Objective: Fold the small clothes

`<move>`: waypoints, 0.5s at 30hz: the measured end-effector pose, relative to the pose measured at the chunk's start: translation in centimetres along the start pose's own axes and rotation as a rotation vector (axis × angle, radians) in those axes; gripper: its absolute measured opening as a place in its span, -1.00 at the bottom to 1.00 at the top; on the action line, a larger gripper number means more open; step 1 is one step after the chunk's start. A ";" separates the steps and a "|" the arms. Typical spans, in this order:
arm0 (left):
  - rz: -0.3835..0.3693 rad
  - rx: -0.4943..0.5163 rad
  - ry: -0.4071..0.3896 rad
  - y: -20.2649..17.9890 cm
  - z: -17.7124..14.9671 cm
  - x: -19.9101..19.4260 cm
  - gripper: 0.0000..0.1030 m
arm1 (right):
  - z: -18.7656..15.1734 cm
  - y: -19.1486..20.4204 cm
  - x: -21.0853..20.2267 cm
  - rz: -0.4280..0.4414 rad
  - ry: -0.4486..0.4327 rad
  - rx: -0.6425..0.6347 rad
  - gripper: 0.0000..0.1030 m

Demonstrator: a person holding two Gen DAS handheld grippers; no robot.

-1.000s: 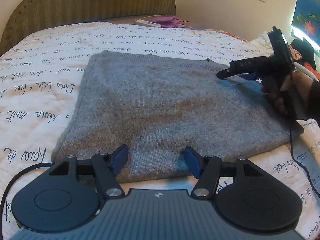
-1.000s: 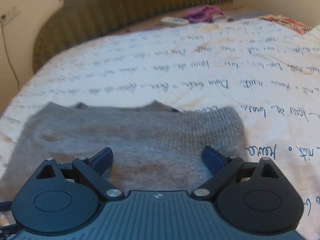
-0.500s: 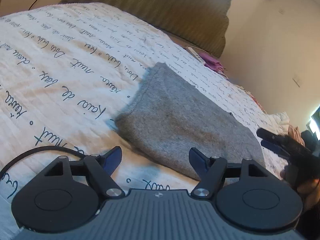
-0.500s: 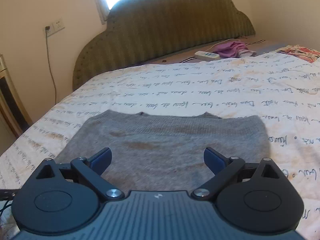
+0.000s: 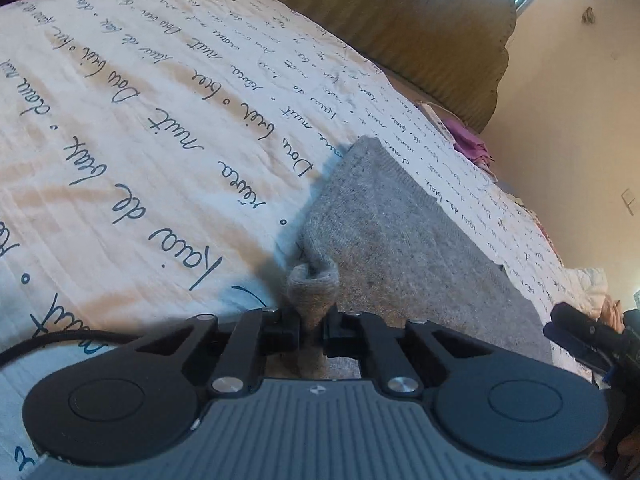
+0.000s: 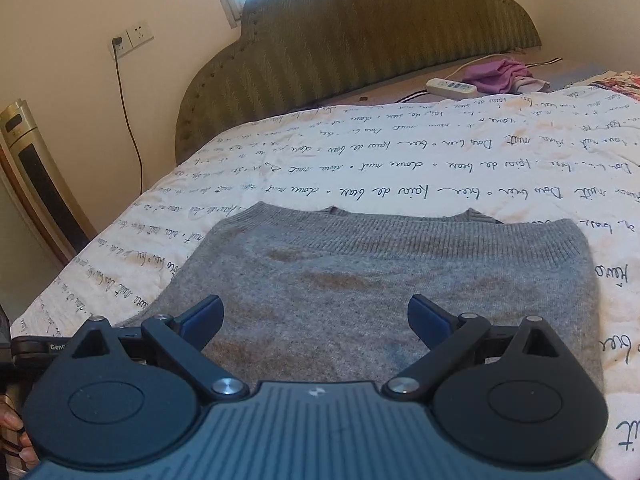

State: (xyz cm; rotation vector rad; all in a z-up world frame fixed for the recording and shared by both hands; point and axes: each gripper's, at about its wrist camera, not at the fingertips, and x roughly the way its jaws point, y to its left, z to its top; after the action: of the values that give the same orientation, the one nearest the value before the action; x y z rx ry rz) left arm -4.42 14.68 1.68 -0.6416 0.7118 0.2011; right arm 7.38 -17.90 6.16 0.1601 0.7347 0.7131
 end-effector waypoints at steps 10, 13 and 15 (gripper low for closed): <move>-0.033 0.699 -0.227 -10.6 -5.7 -2.5 -0.91 | 6.9 2.9 10.2 0.278 0.265 0.109 0.93; -0.060 0.749 -0.220 -11.5 -6.9 -2.3 -0.91 | 7.8 3.7 13.7 0.315 0.367 0.127 0.93; -0.070 0.753 -0.213 -11.6 -7.1 -2.2 -0.91 | 8.0 4.1 15.7 0.286 0.422 0.117 0.93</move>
State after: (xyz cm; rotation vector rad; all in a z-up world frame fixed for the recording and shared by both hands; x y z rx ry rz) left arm -5.54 1.26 4.56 0.0762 0.5036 -0.0696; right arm 18.68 -3.79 4.85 0.2278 1.1733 0.9918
